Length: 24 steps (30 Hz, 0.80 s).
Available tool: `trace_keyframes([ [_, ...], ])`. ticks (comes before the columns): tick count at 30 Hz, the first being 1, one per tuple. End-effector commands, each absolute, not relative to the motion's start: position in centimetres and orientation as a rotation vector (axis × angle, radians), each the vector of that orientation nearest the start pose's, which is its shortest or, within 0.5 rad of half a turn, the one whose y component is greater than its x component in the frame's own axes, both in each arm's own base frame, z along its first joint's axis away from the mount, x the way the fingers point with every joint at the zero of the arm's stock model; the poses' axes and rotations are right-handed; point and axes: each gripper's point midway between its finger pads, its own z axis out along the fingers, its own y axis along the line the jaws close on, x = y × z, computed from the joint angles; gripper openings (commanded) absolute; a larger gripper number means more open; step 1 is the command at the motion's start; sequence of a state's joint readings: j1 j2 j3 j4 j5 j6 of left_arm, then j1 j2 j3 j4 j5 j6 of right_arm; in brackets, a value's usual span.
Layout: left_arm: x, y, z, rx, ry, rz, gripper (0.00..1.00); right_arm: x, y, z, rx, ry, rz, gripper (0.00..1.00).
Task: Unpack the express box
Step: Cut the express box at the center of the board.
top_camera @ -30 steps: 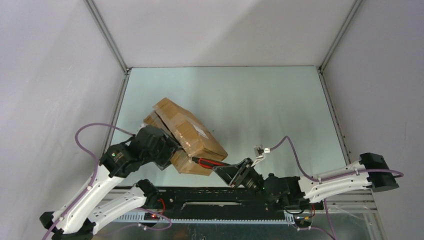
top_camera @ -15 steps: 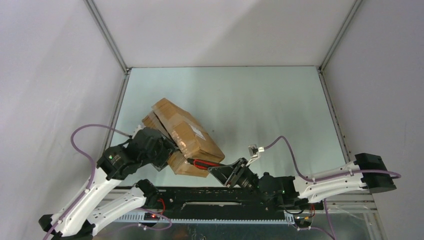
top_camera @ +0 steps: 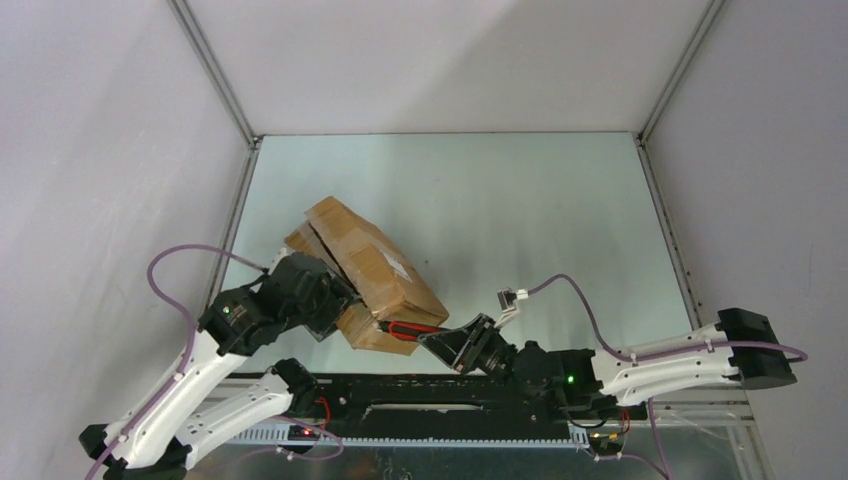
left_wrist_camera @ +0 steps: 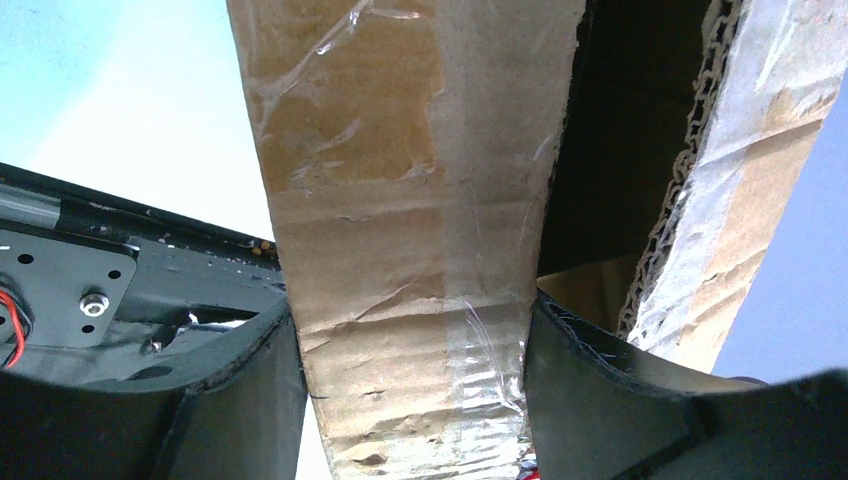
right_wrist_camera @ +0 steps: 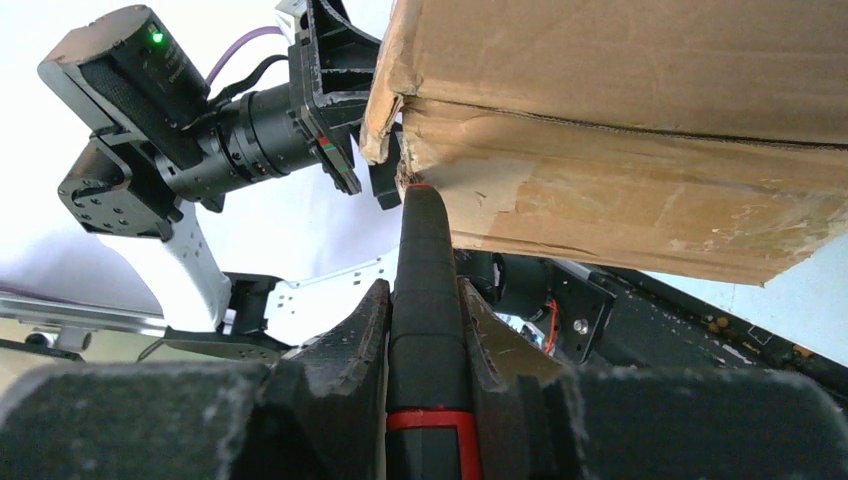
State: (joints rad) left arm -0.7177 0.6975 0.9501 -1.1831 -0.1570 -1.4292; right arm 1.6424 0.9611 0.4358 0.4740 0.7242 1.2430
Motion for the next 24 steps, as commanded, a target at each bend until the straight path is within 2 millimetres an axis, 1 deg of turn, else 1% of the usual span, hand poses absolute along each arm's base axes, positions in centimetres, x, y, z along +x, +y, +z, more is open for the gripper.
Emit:
trace_keyframes([
  [1,14.1,-15.3,23.6,-0.915,2.345,-0.878,0.5,7.1,34.8,22.5,0.288,1.863,1.573,0.0],
  [6,14.7,-15.9,23.6,-0.895,2.354,-0.884,0.5,5.2,36.9,23.8,0.193,1.852,1.708,0.0],
  [10,14.8,-16.2,23.1,-0.885,2.378,-0.864,0.5,4.0,37.6,24.6,0.129,1.833,1.78,0.0],
  [12,14.8,-16.1,23.0,-0.889,2.37,-0.863,0.5,3.6,37.4,24.8,0.111,1.821,1.775,0.0],
  [16,14.8,-16.0,23.3,-0.894,2.354,-0.878,0.5,3.6,37.4,24.6,0.048,1.842,1.721,0.0],
  [17,14.8,-15.9,23.4,-0.891,2.353,-0.874,0.5,3.4,37.5,24.4,0.019,1.85,1.709,0.0],
  [19,14.6,-15.7,23.5,-0.881,2.356,-0.864,0.5,3.6,37.4,23.4,0.008,1.911,1.642,0.0],
  [23,14.3,-15.4,23.9,-0.849,2.359,-0.857,0.52,4.4,36.2,22.2,0.041,1.927,1.619,0.0],
  [24,14.2,-15.2,24.0,-0.836,2.36,-0.853,0.53,4.7,35.8,22.4,0.052,1.917,1.626,0.0],
])
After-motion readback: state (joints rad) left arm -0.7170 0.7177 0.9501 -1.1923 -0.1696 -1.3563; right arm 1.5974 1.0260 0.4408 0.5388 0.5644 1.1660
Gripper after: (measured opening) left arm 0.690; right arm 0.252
